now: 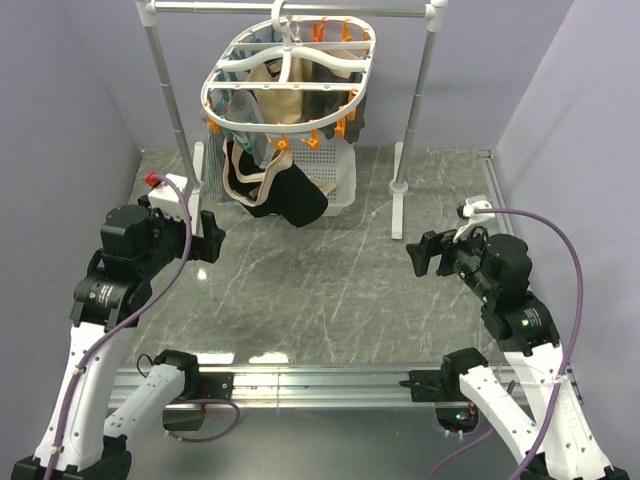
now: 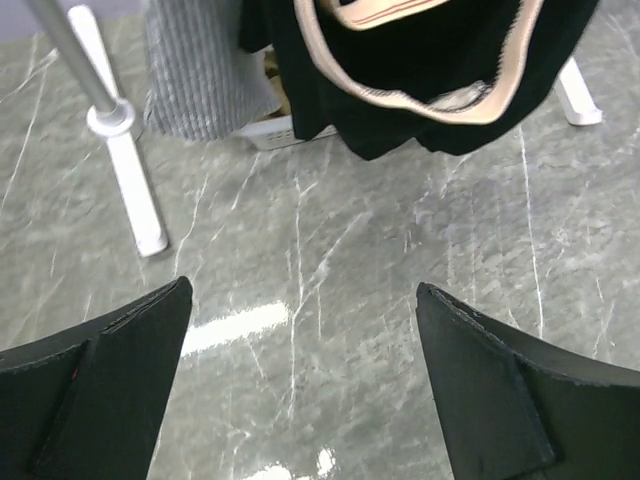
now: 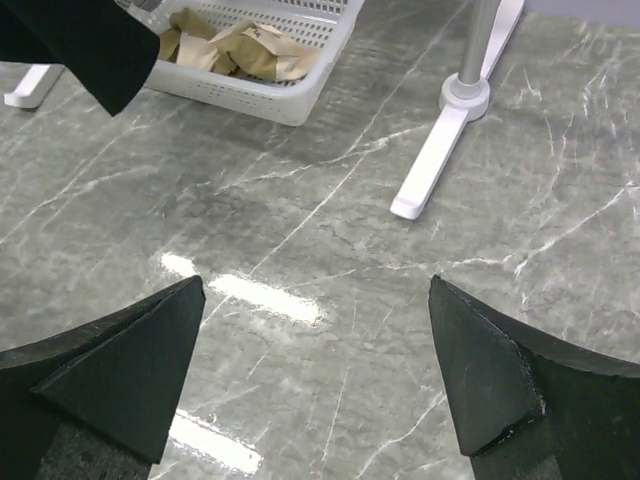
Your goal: Clip the underwear to the hanger
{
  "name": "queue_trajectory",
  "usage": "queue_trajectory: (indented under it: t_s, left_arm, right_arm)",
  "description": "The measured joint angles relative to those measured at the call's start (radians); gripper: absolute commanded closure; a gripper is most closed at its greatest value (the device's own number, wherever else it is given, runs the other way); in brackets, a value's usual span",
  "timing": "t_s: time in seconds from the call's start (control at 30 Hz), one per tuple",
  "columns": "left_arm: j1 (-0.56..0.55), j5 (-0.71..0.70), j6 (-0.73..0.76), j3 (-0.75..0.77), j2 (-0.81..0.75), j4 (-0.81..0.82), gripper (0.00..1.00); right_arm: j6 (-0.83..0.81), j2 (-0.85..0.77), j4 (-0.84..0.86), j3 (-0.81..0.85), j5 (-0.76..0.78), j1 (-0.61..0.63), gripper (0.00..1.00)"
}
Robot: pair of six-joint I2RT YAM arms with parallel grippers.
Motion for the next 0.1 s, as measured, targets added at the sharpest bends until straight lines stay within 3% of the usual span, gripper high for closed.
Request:
queue_trajectory:
  t_s: [0.1]
  left_arm:
    - [0.007, -0.02, -0.016, -0.004, -0.019, -0.005, 0.0]
  right_arm:
    - [0.005, -0.019, -0.003, -0.011, -0.003, -0.001, 0.0]
